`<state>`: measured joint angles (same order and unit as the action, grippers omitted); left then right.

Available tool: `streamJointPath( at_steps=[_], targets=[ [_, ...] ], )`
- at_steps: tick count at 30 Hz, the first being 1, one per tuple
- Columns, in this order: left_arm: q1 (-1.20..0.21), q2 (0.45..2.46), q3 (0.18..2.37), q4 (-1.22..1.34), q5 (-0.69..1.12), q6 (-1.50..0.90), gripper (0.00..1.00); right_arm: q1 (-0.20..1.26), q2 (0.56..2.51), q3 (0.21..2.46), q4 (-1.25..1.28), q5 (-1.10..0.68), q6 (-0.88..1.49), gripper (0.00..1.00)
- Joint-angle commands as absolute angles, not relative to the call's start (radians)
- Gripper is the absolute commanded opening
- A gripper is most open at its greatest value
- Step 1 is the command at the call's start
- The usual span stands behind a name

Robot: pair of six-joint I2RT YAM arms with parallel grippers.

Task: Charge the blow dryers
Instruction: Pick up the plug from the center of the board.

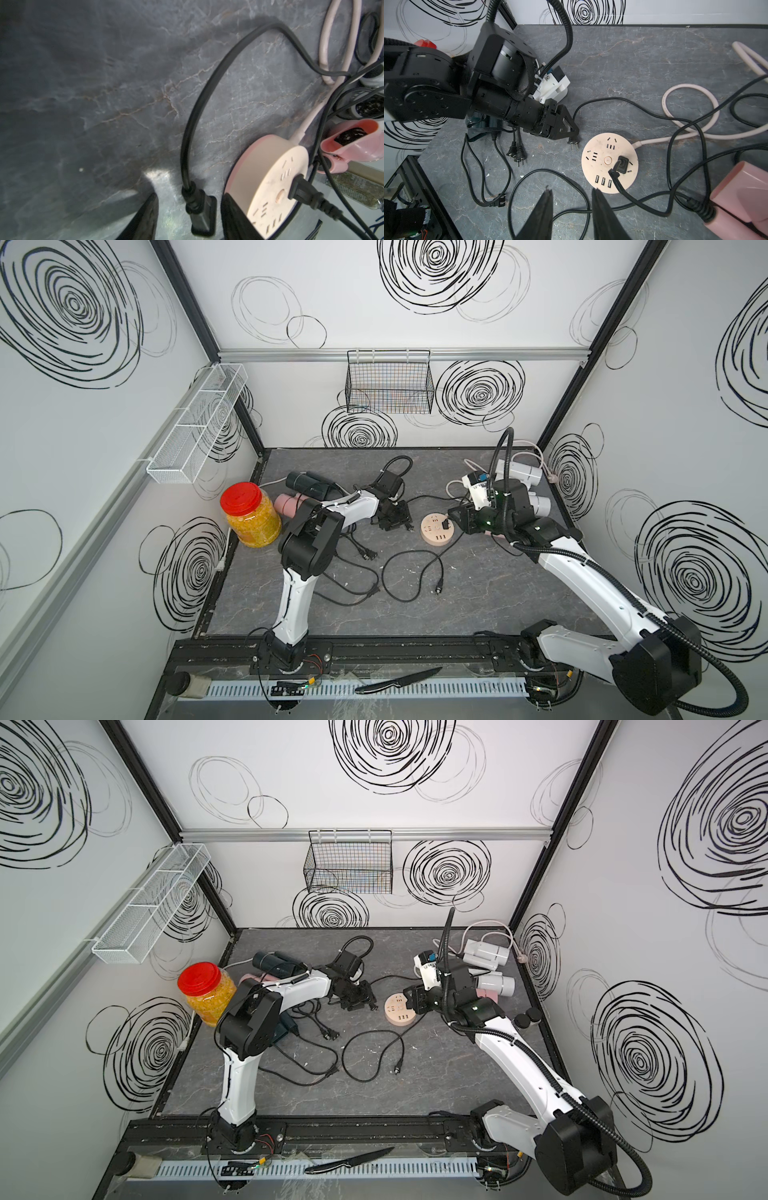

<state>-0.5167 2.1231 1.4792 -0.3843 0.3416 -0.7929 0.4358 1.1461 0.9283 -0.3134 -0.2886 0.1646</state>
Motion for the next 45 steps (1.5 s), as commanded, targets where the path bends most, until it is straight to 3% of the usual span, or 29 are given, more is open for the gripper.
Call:
streamJointPath(
  at_steps=[1,11,25,37,39,45],
  targets=[
    [-0.521,2.152,1.487,-0.357,0.364,-0.838,0.51,0.429,1.127,0.923,-0.279,-0.271,0.172,0.35],
    [-0.516,2.17,1.441,-0.259,0.408,-0.882,0.41,0.429,1.131,0.918,-0.278,-0.25,0.176,0.35],
    [-0.491,2.096,1.44,-0.14,0.403,-0.696,0.09,0.427,1.132,0.91,-0.272,-0.19,0.199,0.34],
    [-0.519,1.951,1.298,0.274,0.531,-0.194,0.05,0.423,1.126,0.877,-0.27,-0.124,0.255,0.33],
    [-0.529,1.949,1.296,0.277,0.53,-0.11,0.03,0.423,1.122,0.873,-0.269,-0.12,0.256,0.33],
    [-0.56,1.99,1.393,0.151,0.544,0.081,0.12,0.423,1.096,0.859,-0.267,-0.11,0.267,0.33]
  ],
)
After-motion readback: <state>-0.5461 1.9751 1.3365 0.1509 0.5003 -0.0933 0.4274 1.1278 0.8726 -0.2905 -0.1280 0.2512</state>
